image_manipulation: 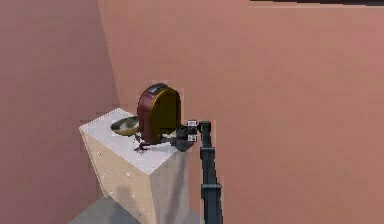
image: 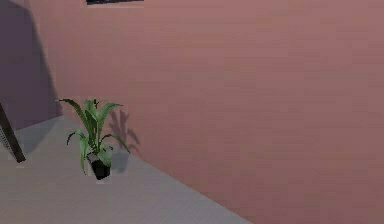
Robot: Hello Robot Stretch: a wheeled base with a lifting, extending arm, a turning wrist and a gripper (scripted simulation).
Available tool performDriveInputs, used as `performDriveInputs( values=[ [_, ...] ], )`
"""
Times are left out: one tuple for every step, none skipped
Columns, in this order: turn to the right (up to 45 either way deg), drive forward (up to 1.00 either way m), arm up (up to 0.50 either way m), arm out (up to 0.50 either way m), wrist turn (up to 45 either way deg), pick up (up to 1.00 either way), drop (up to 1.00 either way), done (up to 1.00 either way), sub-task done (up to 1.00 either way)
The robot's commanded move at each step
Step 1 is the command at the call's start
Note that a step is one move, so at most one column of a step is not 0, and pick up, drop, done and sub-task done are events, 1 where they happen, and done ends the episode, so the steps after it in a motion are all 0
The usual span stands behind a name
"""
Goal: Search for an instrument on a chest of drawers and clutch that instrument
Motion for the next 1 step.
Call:
performDriveInputs(
  values=[
    [0.0, 0.00, 0.00, 0.00, 0.0, 0.00, 0.00, 1.00, 0.00]
  ],
)
